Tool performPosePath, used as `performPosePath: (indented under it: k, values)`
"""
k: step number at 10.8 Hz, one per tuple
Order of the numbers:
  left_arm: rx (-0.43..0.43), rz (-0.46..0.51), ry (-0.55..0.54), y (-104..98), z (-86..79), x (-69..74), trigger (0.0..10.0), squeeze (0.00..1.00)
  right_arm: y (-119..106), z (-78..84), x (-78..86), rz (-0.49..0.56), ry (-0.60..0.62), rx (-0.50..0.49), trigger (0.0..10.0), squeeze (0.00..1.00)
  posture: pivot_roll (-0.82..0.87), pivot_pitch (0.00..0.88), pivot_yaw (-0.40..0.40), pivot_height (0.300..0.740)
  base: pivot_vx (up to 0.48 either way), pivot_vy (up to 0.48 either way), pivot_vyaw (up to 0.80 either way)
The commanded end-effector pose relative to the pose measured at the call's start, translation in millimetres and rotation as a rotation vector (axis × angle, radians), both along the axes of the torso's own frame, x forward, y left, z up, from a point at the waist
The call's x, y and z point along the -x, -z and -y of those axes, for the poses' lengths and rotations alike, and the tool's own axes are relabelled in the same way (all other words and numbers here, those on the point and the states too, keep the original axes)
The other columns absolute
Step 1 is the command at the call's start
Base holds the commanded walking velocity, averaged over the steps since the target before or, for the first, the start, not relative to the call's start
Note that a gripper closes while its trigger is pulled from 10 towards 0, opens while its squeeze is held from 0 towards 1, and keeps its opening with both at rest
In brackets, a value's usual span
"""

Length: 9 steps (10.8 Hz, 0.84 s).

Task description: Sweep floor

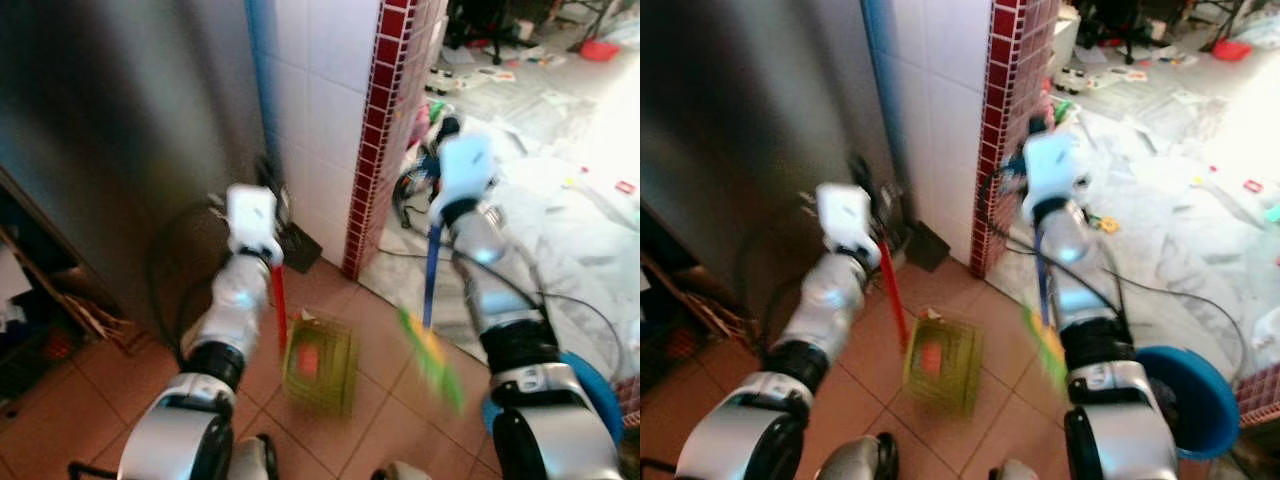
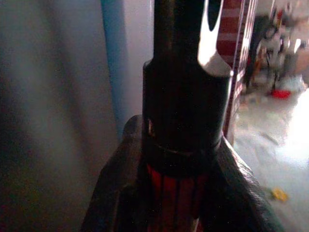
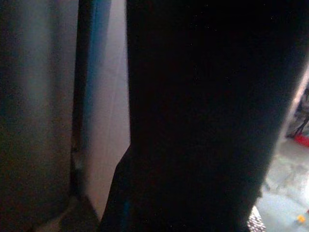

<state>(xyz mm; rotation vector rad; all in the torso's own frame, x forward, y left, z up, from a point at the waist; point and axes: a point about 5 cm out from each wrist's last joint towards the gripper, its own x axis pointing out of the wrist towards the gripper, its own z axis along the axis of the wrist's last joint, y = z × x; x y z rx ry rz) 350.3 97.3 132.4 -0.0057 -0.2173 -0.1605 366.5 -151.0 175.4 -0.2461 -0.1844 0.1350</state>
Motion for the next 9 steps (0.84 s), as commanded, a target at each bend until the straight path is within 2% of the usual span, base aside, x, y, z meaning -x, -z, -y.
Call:
performPosePath:
  k: [1, 2, 4, 5, 7, 9]
  values:
    - [-0.003, 0.064, 0.020, -11, -0.8, 3.2, 10.0, 0.00, -7, -7.1, -1.8, 0.045, -0.045, 0.045, 10.0, 0.00, -0.07, 0.000, 0.071, 0.740, 0.000, 0.000, 0.00]
    - [0.012, 0.083, 0.031, -12, -5.3, 14.2, 10.0, 0.00, 4, -14.9, 4.2, 0.054, -0.085, 0.065, 10.0, 0.00, -0.06, 0.000, 0.051, 0.740, 0.000, 0.000, 0.00]
    - [0.020, 0.107, 0.025, -18, -15.1, 31.4, 10.0, 0.00, 24, -2.6, 15.7, 0.028, 0.044, -0.019, 10.0, 0.00, -0.03, 0.000, 0.017, 0.740, 0.000, 0.000, 0.00]
    - [0.018, 0.130, 0.046, -25, -19.0, 40.8, 10.0, 0.00, 38, 7.0, 28.8, 0.001, 0.160, -0.094, 10.0, 0.00, -0.03, 0.000, 0.007, 0.740, 0.000, 0.000, 0.00]
    - [0.059, 0.120, 0.095, -33, -19.9, 61.5, 10.0, 0.00, 52, 20.6, 51.1, -0.019, 0.261, -0.171, 10.0, 0.00, -0.04, 0.000, -0.005, 0.740, 0.000, 0.000, 0.00]
    - [0.035, 0.087, 0.048, -30, -22.8, 70.4, 10.0, 0.00, 51, 21.1, 59.7, -0.020, 0.241, -0.157, 10.0, 0.00, -0.06, 0.000, -0.014, 0.740, 0.000, 0.000, 0.00]
